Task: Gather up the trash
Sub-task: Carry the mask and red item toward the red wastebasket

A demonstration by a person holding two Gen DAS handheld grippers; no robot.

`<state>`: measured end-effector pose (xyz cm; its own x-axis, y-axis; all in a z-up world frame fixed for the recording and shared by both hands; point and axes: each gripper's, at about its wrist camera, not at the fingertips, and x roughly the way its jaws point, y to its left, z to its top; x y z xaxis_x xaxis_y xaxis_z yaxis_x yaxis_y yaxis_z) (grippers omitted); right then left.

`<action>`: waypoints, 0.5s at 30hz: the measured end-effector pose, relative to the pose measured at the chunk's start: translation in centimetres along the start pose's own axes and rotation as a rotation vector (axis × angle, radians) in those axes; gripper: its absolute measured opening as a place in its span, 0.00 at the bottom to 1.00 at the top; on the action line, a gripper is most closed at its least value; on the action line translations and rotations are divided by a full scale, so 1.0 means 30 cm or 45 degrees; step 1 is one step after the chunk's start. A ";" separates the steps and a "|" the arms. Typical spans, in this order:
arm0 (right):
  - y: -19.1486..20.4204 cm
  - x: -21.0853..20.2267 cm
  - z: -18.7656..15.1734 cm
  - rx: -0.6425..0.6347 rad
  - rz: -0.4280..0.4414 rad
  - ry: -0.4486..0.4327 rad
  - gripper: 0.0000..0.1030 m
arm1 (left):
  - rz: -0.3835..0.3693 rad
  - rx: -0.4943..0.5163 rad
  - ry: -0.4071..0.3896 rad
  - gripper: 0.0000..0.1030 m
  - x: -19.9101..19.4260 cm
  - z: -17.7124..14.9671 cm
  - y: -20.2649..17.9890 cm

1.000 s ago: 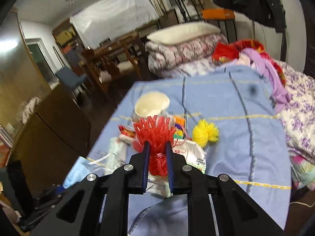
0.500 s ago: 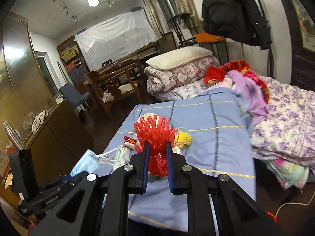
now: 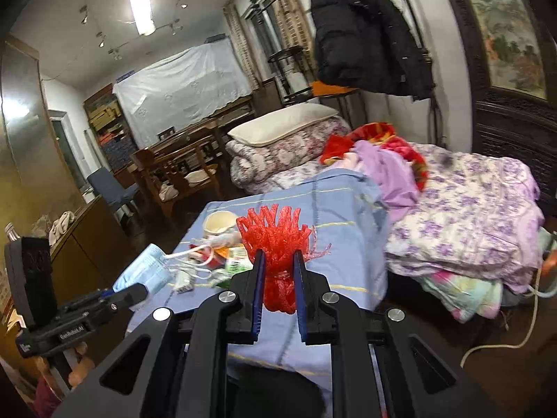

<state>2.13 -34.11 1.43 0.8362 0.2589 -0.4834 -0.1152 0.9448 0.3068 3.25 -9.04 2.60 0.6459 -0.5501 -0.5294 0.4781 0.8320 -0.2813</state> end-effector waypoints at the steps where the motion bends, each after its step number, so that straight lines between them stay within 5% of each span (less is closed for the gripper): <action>1: -0.039 -0.029 -0.013 0.021 -0.015 -0.002 0.16 | -0.009 0.011 0.004 0.27 0.007 0.000 -0.019; 7: -0.253 -0.109 -0.093 0.141 -0.125 0.024 0.16 | -0.109 0.113 0.066 0.27 0.090 -0.011 -0.175; 15: -0.614 -0.078 -0.312 0.380 -0.325 0.193 0.16 | -0.247 0.211 0.235 0.27 0.313 -0.057 -0.364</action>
<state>-2.74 -50.26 -10.76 0.7268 0.0721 -0.6831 0.2644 0.8885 0.3751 3.08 -23.17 -0.68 0.4213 -0.6624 -0.6195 0.6820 0.6817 -0.2650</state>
